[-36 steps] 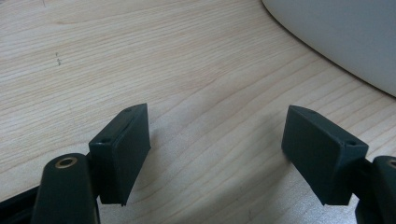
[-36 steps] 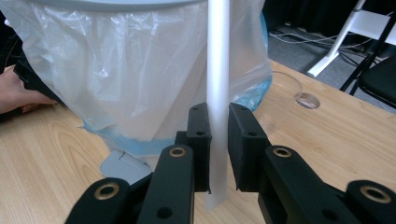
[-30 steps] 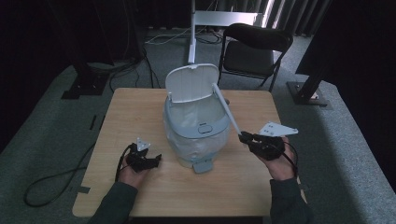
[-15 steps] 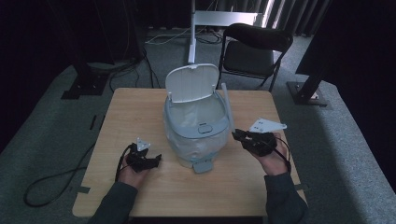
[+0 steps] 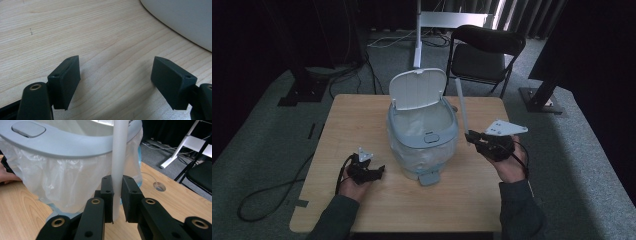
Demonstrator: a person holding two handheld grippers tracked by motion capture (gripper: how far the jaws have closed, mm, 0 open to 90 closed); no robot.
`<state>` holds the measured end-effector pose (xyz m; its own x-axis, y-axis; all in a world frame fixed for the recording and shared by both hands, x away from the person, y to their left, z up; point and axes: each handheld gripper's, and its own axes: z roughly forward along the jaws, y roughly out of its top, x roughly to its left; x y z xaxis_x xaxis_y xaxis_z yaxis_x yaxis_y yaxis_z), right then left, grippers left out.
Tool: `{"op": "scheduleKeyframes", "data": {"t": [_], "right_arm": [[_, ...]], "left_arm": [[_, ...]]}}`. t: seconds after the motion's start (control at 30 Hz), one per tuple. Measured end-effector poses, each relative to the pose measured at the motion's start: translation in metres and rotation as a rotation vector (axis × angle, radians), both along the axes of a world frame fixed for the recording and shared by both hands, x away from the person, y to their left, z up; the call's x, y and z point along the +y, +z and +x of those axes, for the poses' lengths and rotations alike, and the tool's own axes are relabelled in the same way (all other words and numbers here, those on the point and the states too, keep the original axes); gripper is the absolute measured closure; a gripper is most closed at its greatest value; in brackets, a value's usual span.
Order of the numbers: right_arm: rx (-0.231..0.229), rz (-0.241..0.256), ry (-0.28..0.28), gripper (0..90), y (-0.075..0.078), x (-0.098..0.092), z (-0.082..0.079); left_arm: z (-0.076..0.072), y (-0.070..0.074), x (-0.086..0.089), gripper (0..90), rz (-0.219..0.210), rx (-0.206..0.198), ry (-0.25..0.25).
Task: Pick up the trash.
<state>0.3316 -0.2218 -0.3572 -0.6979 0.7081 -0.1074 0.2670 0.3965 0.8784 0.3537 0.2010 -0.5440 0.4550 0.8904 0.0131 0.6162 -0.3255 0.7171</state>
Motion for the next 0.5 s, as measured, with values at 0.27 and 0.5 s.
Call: {"op": "scheduleKeyframes", "data": {"t": [0.27, 0.5], "right_arm": [[-0.014, -0.001, -0.007, 80.0, 0.01, 0.002, 0.004], [-0.041, -0.009, -0.002, 80.0, 0.027, 0.007, 0.007]], "left_arm": [[0.0, 0.0, 0.0, 23.4, -0.001, -0.001, 0.0], [0.0, 0.0, 0.0, 23.4, -0.001, 0.0, 0.0]]}}
